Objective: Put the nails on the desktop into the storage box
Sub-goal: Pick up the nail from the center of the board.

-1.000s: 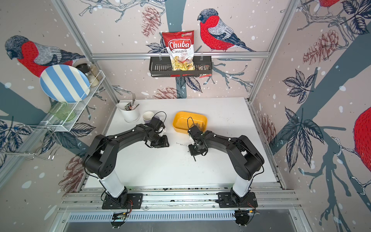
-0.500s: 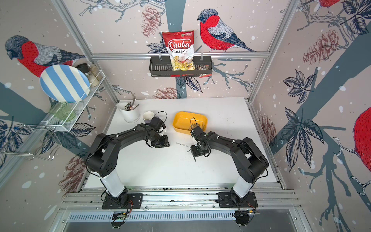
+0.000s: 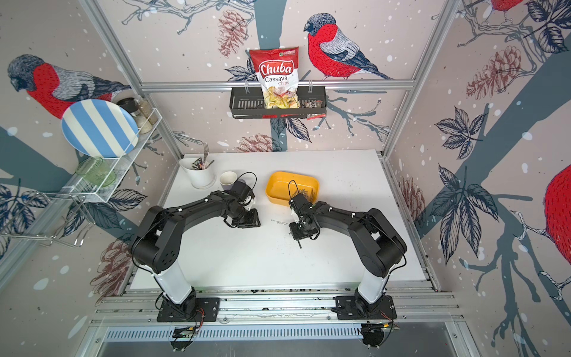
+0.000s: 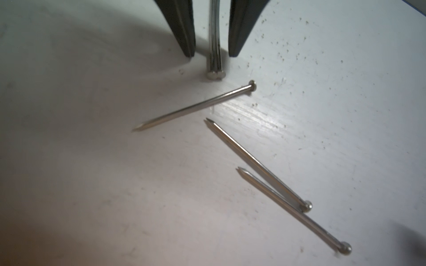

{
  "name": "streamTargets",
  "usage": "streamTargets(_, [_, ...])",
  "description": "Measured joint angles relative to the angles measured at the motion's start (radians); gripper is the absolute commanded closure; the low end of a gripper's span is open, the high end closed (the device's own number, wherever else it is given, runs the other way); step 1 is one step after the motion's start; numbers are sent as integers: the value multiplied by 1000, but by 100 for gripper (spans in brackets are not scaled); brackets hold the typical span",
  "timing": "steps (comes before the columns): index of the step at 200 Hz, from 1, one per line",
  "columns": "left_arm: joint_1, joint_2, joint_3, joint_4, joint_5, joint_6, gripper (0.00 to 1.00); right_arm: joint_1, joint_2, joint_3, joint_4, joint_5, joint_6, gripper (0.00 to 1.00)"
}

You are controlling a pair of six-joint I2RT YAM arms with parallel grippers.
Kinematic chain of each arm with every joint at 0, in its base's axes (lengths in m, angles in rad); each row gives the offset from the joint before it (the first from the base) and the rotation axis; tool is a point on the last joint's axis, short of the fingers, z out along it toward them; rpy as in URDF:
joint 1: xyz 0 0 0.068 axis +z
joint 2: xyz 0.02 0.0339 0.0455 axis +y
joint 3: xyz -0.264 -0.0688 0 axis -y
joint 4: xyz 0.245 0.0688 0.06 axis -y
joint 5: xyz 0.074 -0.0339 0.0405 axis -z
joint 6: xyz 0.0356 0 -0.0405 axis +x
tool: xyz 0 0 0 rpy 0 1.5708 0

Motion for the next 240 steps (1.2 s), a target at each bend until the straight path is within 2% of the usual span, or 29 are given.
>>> streamTargets(63, [0, 1, 0, -2, 0, 4, 59, -40, -34, -39, 21, 25, 6, 73])
streamTargets(108, [0, 2, 0, -2, 0, 6, 59, -76, -71, -45, -52, 89, 11, 73])
streamTargets(195, [0, 0, -16, -2, 0, 6, 59, -78, -85, -92, -20, 85, 34, 76])
streamTargets(227, [0, -2, -20, -2, 0, 6, 59, -69, -68, -79, -23, 93, 41, 81])
streamTargets(240, [0, -4, -20, -2, 0, 6, 59, -62, -52, -66, -23, 99, 42, 88])
